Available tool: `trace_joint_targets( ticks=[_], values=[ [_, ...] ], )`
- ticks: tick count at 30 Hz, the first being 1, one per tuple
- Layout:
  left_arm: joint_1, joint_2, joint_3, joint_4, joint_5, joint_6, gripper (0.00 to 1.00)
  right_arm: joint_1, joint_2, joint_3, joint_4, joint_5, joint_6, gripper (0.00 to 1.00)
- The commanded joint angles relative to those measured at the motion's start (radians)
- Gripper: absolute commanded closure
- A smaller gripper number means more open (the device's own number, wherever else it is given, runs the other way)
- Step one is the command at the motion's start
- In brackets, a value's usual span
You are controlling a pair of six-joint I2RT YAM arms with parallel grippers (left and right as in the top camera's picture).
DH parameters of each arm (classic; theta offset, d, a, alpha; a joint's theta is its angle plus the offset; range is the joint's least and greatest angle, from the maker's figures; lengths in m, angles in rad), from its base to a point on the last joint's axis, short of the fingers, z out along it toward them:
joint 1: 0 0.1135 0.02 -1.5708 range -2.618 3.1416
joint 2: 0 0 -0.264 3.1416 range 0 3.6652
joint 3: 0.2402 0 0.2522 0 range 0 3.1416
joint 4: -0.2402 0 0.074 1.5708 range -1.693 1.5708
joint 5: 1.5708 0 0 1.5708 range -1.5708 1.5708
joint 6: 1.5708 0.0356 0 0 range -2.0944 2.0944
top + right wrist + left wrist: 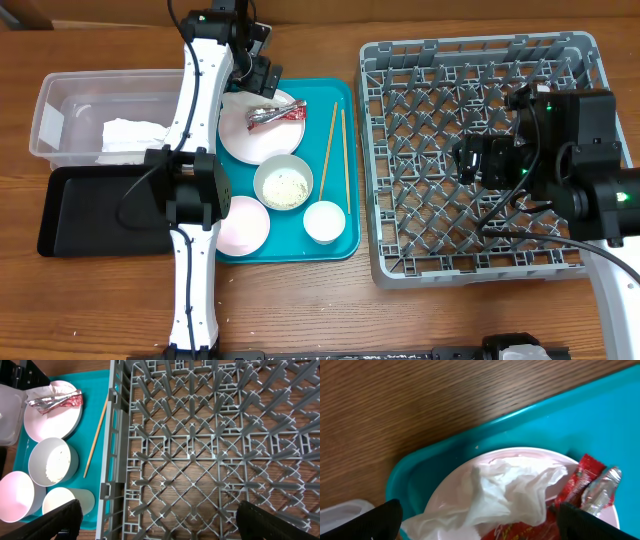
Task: Sort waste into correct bins and load items into the dishwasher
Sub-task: 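Return the left gripper to the plate and grasp the remaining tissue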
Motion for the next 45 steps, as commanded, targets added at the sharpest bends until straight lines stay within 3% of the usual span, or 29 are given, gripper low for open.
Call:
trace_joint_targets(
  ticks=[1, 9, 15, 22, 30, 35, 39, 45],
  values=[
    [-0.004, 0.026, 0.008, -0.01, 0.05, 0.061, 0.0, -0.006, -0.003, 0.026, 0.003, -0.009, 0.004, 0.0],
    [-0.008, 0.026, 0.007, -0.114, 0.05, 0.061, 0.14, -0.006, 0.01, 0.026, 0.003, -0.009, 0.004, 0.0],
    [-0.01, 0.026, 0.006, -0.121, 0.062, 0.06, 0.13, -0.006, 0.035, 0.026, -0.002, -0.01, 0.005, 0.0],
    [-0.01, 0.026, -0.039, -0.049, 0.061, 0.06, 0.04, -0.006, 0.042, 0.026, -0.008, -0.024, 0.004, 0.0],
    [-0.016, 0.026, -0.116, -0.043, 0.062, 0.057, 0.1, -0.006, 0.042, 0.026, -0.008, -0.024, 0.004, 0.0],
    [-0.019, 0.026, -0.156, -0.055, 0.069, 0.048, 0.2, -0.006, 0.042, 0.026, -0.005, -0.024, 0.004, 0.0],
    [-0.019, 0.026, -0.156, -0.061, 0.069, 0.048, 0.22, -0.006, 0.042, 0.026, 0.001, -0.024, 0.004, 0.0],
    [-0.019, 0.026, -0.165, -0.042, 0.069, 0.026, 0.36, -0.006, 0.042, 0.026, 0.004, -0.024, 0.004, 0.0]
  ],
)
